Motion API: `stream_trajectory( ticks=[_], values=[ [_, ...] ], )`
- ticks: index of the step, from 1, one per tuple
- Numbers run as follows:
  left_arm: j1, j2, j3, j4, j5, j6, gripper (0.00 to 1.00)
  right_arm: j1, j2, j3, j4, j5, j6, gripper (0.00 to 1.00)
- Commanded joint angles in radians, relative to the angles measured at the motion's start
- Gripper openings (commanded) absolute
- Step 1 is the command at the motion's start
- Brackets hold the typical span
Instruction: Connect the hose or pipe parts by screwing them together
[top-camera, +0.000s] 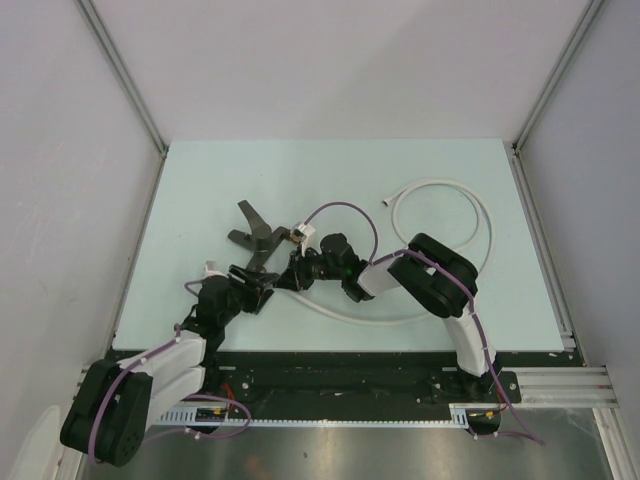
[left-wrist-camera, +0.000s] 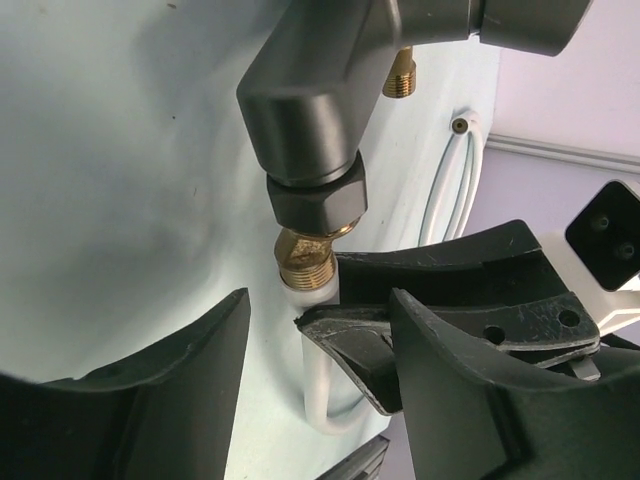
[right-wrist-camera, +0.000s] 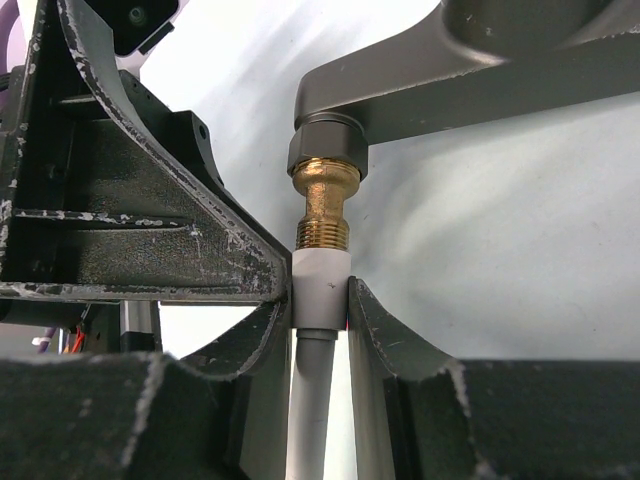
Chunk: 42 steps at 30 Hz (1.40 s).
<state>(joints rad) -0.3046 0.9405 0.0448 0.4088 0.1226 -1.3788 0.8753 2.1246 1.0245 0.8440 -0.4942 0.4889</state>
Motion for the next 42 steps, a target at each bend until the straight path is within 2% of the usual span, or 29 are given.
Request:
stream_trajectory(
  ticks=[1, 13, 23, 33, 42],
  values=[
    [0.004, 0.001, -0.014, -0.028, -0.024, 0.029, 0.63, -0.007, -0.009, 0.032, 0.127, 0.020, 0.004, 0.00],
    [0.107, -0.032, 0.027, -0.073, -0.041, 0.069, 0.66, -0.012, 0.000, 0.032, 0.132, 0.020, 0.010, 0.00],
    [0.116, 0.043, 0.113, -0.074, -0.035, 0.135, 0.75, -0.012, 0.008, 0.031, 0.142, 0.014, 0.016, 0.00],
    [0.117, 0.081, 0.133, -0.074, -0.092, 0.139, 0.66, -0.013, 0.009, 0.032, 0.141, 0.009, 0.016, 0.00],
    [0.121, 0.127, 0.142, -0.059, -0.084, 0.126, 0.63, -0.013, 0.011, 0.031, 0.141, 0.013, 0.020, 0.00]
  ],
)
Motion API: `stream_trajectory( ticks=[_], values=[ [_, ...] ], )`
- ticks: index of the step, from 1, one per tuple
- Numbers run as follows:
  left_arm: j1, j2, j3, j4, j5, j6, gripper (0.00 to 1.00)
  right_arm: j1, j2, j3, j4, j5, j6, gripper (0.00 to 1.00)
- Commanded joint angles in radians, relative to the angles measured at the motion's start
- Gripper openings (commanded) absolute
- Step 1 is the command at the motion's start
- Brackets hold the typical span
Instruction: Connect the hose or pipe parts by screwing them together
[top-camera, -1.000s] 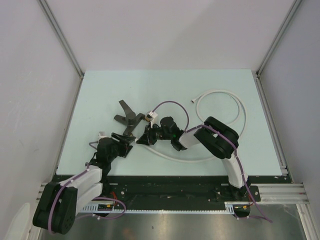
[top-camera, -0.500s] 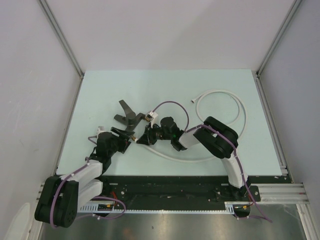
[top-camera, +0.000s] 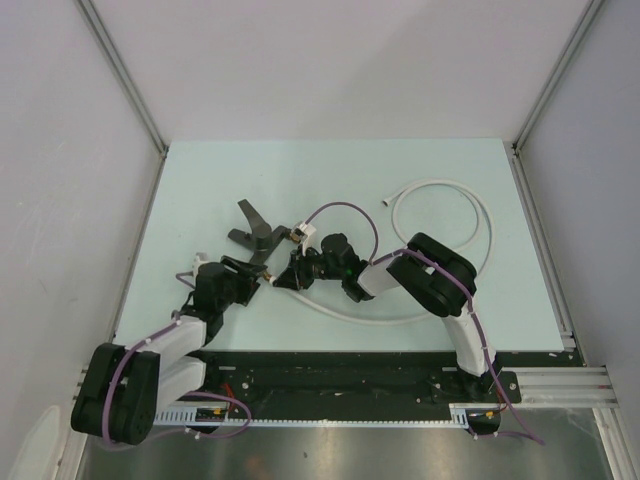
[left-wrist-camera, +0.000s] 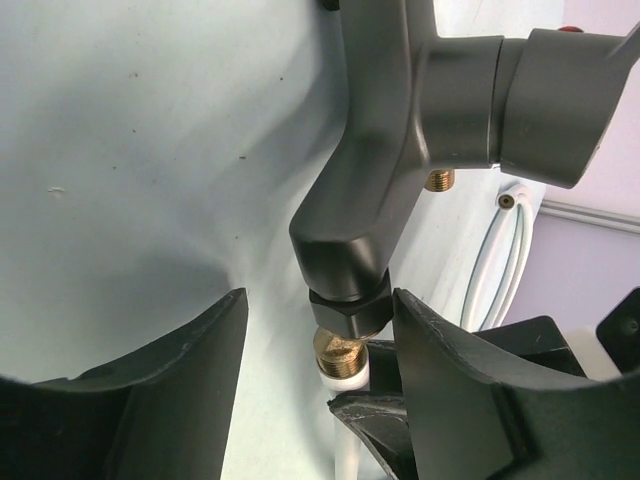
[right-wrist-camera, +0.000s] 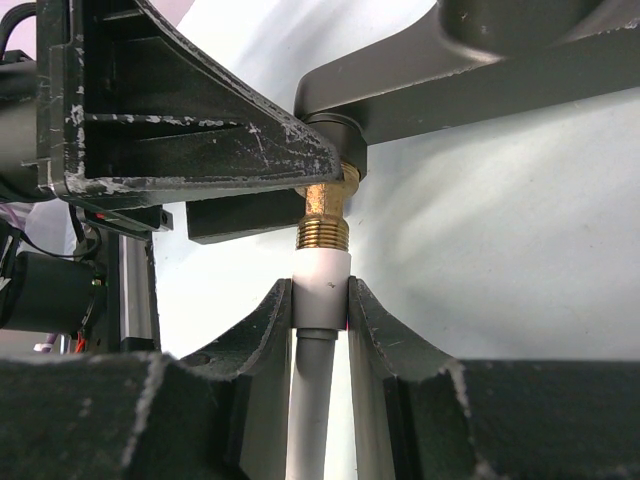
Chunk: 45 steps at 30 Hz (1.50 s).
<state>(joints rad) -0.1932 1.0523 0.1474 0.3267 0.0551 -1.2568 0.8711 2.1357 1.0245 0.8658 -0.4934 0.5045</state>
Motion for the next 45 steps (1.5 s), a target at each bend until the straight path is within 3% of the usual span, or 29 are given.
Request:
stream_trajectory(
  ticks=[1, 7, 13, 19, 21, 22, 33, 39, 45],
  values=[
    [0.011, 0.018, 0.041, 0.025, -0.017, 0.002, 0.63, -0.009, -0.002, 0.032, 0.121, 0.012, 0.005, 0.00],
    [0.015, 0.058, 0.057, 0.035, -0.006, -0.012, 0.61, -0.009, -0.003, 0.032, 0.121, 0.012, 0.006, 0.00],
    [0.018, 0.080, 0.063, 0.048, 0.012, -0.023, 0.48, -0.009, -0.002, 0.032, 0.125, 0.015, 0.012, 0.00],
    [0.018, 0.087, 0.038, 0.089, 0.058, -0.044, 0.20, -0.012, 0.004, 0.032, 0.136, 0.016, 0.026, 0.00],
    [0.018, 0.094, 0.026, 0.107, 0.075, -0.050, 0.02, -0.017, 0.009, 0.032, 0.151, 0.010, 0.049, 0.00],
    [0.018, 0.103, 0.021, 0.124, 0.095, -0.059, 0.00, -0.017, 0.010, 0.032, 0.169, 0.006, 0.057, 0.00],
    [0.018, 0.092, -0.078, 0.305, 0.183, -0.130, 0.00, -0.055, 0.064, 0.031, 0.400, -0.073, 0.287, 0.00],
    [0.018, 0.028, -0.101, 0.341, 0.218, -0.138, 0.00, -0.093, 0.124, 0.031, 0.645, -0.143, 0.491, 0.00],
    [0.018, -0.046, -0.137, 0.380, 0.207, -0.159, 0.00, -0.107, 0.125, 0.032, 0.696, -0.152, 0.566, 0.00]
  ],
)
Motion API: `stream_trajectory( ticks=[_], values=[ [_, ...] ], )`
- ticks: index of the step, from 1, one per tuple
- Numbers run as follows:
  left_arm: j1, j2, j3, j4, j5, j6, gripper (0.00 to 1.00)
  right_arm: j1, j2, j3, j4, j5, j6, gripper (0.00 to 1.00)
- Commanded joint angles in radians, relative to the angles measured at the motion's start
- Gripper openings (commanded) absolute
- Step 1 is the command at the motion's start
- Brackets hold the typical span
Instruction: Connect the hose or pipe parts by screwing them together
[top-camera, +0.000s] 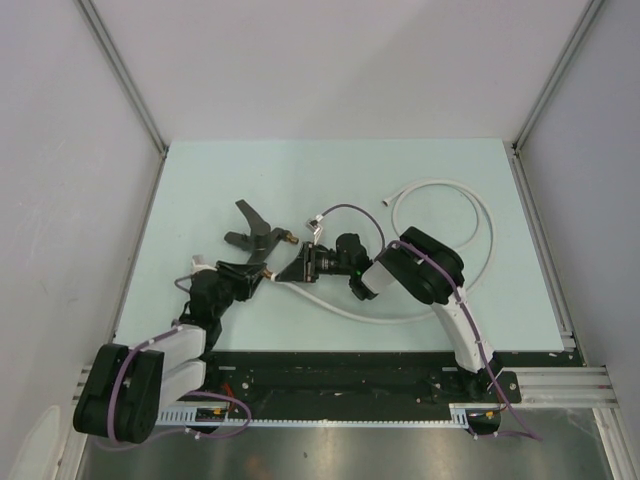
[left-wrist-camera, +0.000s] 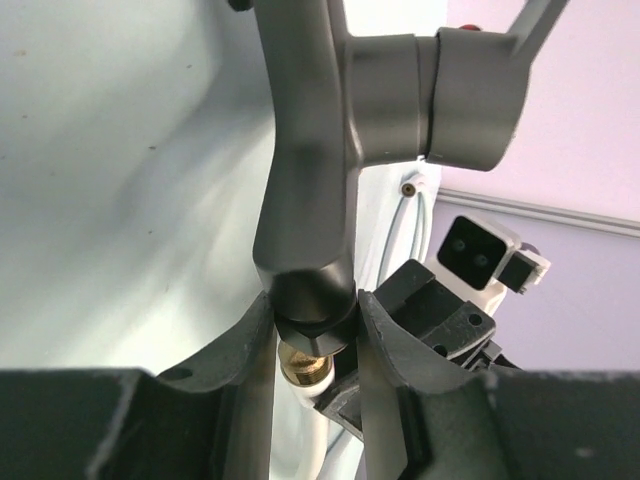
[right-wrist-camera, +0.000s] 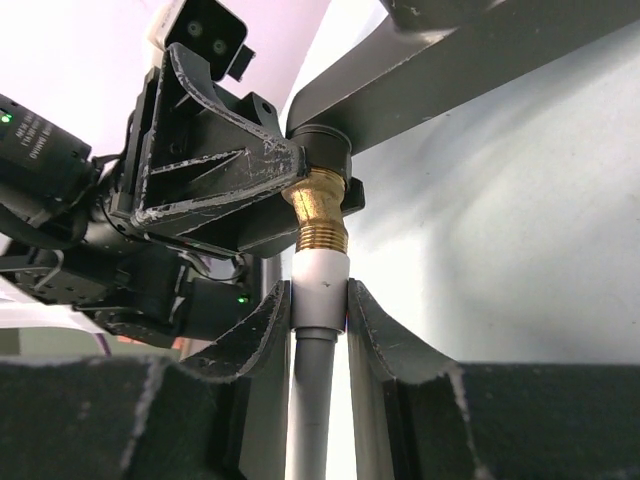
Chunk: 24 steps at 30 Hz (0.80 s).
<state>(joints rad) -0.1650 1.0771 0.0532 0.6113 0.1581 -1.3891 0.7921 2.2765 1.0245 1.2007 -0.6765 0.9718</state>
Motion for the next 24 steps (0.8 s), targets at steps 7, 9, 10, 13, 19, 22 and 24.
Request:
stream_trajectory(
  ticks=[7, 9, 10, 13, 19, 22, 24],
  values=[
    [-0.022, -0.138, -0.076, 0.130, 0.084, -0.074, 0.01, -0.025, -0.018, 0.032, 0.393, 0.055, 0.166, 0.00],
    [-0.025, -0.137, -0.076, 0.130, 0.083, -0.074, 0.00, -0.025, -0.026, 0.032, 0.395, 0.066, 0.183, 0.00],
    [-0.025, -0.125, -0.078, 0.128, 0.081, -0.074, 0.01, -0.027, -0.026, 0.032, 0.395, 0.068, 0.200, 0.00],
    [-0.028, -0.094, -0.079, 0.130, 0.083, -0.083, 0.00, -0.030, -0.028, 0.032, 0.395, 0.063, 0.206, 0.07],
    [-0.028, -0.054, -0.075, 0.128, 0.069, -0.079, 0.00, -0.030, 0.011, 0.029, 0.395, 0.028, 0.225, 0.22],
    [-0.028, -0.045, -0.082, 0.130, 0.058, -0.067, 0.00, -0.031, 0.018, 0.025, 0.393, 0.026, 0.226, 0.30],
    [-0.027, -0.030, -0.082, 0.130, 0.057, -0.062, 0.01, -0.033, 0.020, 0.022, 0.393, 0.026, 0.223, 0.33]
  ],
)
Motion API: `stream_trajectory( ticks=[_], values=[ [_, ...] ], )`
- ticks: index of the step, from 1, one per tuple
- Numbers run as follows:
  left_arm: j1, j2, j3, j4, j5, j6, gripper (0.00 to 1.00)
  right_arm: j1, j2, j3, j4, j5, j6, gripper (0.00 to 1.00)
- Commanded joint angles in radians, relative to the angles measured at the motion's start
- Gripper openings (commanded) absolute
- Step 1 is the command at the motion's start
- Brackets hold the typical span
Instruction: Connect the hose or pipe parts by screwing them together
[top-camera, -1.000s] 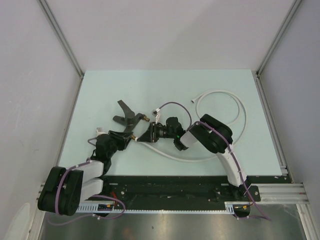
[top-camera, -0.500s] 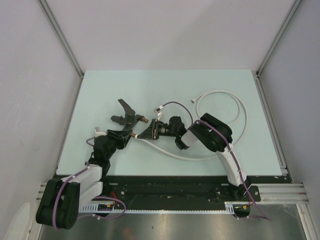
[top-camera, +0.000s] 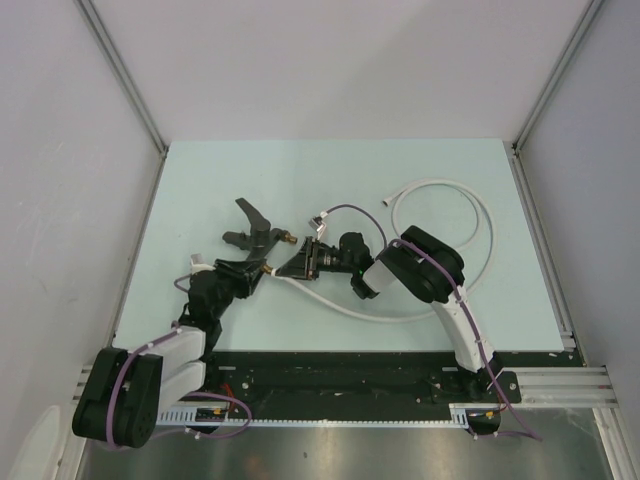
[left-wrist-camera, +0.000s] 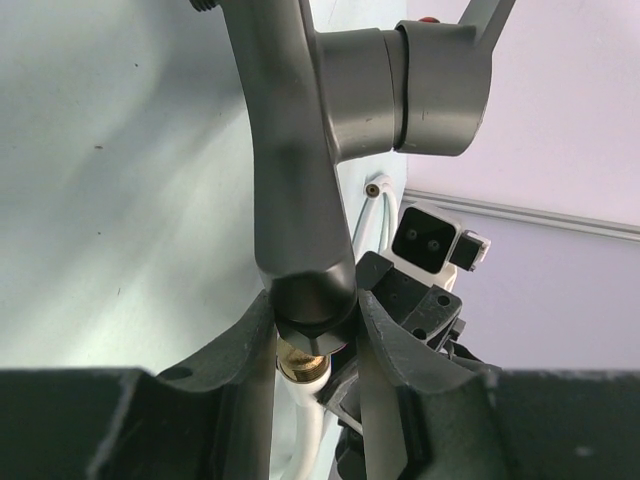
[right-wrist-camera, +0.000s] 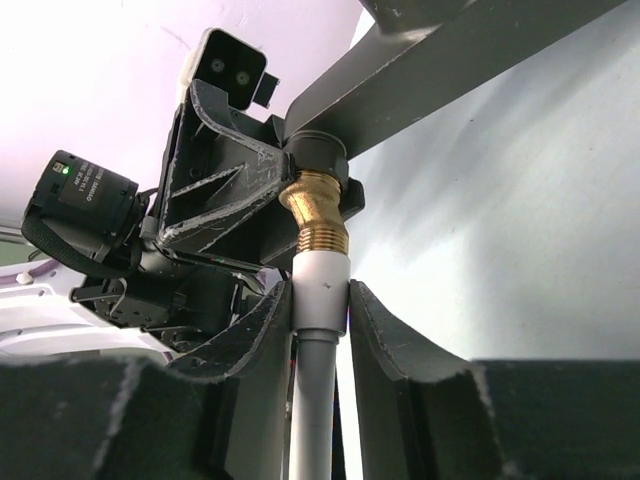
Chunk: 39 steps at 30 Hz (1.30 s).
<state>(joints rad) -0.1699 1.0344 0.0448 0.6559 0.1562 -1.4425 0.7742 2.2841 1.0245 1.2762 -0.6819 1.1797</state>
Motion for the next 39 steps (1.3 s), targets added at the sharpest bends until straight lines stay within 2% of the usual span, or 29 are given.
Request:
stream_trajectory(
  ticks=[1, 4, 12, 15, 18, 19, 21, 22, 23, 25, 26, 27, 30, 32, 33, 36, 39],
  values=[
    [-0.020, 0.021, -0.072, 0.083, 0.057, -0.010, 0.00, -0.019, 0.009, 0.017, 0.318, 0.030, 0.014, 0.35],
    [-0.022, 0.041, -0.062, 0.083, 0.060, 0.002, 0.00, -0.029, 0.006, -0.009, 0.316, 0.035, 0.006, 0.41],
    [-0.022, 0.079, -0.051, 0.083, 0.063, 0.010, 0.00, -0.059, -0.046, -0.046, 0.298, 0.015, -0.037, 0.45],
    [-0.022, 0.090, -0.052, 0.083, 0.071, 0.010, 0.00, -0.064, -0.108, -0.064, 0.189, 0.015, -0.132, 0.46],
    [-0.022, 0.104, -0.052, 0.080, 0.080, -0.002, 0.00, -0.043, -0.232, -0.069, -0.097, 0.048, -0.378, 0.47],
    [-0.022, 0.107, -0.052, 0.080, 0.088, -0.018, 0.00, -0.032, -0.267, -0.069, -0.274, 0.108, -0.554, 0.47],
    [-0.022, 0.118, -0.052, 0.080, 0.100, -0.022, 0.00, 0.014, -0.369, -0.069, -0.436, 0.206, -0.725, 0.48],
    [-0.022, 0.121, -0.052, 0.079, 0.105, -0.019, 0.00, 0.036, -0.399, -0.069, -0.553, 0.308, -0.799, 0.49],
    [-0.022, 0.122, -0.052, 0.079, 0.112, -0.019, 0.00, 0.049, -0.422, -0.069, -0.592, 0.347, -0.933, 0.49],
    [-0.022, 0.122, -0.052, 0.077, 0.112, -0.021, 0.00, 0.100, -0.472, -0.078, -0.644, 0.405, -1.047, 0.50],
    [-0.022, 0.122, -0.052, 0.076, 0.114, -0.024, 0.00, 0.115, -0.483, -0.086, -0.644, 0.415, -1.172, 0.50],
    [-0.022, 0.122, -0.052, 0.074, 0.117, -0.027, 0.00, 0.166, -0.495, -0.110, -0.626, 0.429, -1.231, 0.52],
    [-0.022, 0.119, -0.052, 0.068, 0.131, -0.038, 0.00, 0.233, -0.517, -0.127, -0.584, 0.595, -1.433, 0.56],
    [-0.022, 0.119, -0.052, 0.064, 0.138, -0.044, 0.00, 0.279, -0.514, -0.148, -0.551, 0.605, -1.515, 0.57],
    [-0.022, 0.119, -0.052, 0.057, 0.141, -0.045, 0.00, 0.296, -0.509, -0.168, -0.467, 0.637, -1.631, 0.59],
    [-0.022, 0.118, -0.052, 0.045, 0.149, -0.047, 0.00, 0.384, -0.459, -0.248, -0.292, 0.785, -1.837, 0.66],
    [-0.022, 0.118, -0.053, 0.036, 0.160, -0.055, 0.00, 0.416, -0.404, -0.250, -0.259, 0.831, -1.910, 0.66]
  ],
)
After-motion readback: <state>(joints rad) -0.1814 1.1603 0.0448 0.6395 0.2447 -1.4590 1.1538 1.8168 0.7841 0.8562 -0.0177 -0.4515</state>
